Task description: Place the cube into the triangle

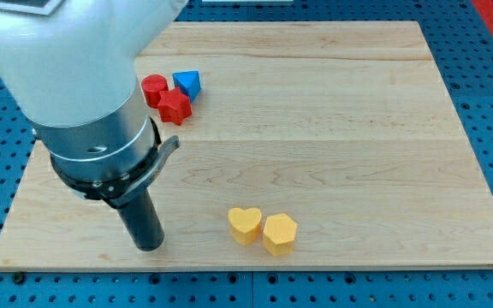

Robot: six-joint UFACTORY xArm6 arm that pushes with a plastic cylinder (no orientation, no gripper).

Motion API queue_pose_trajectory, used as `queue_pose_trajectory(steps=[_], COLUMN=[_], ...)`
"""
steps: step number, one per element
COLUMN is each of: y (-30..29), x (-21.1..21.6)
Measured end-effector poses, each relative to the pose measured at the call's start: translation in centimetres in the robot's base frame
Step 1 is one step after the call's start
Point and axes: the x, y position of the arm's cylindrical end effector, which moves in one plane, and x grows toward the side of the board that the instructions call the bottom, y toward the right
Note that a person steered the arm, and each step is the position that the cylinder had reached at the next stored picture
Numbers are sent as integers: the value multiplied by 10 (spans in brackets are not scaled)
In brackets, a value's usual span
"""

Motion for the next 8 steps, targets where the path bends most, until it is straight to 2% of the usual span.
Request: queue_pose_trajectory(steps=[2,3,8], y=[-29,-50,-81], x=[-6,-28,-232])
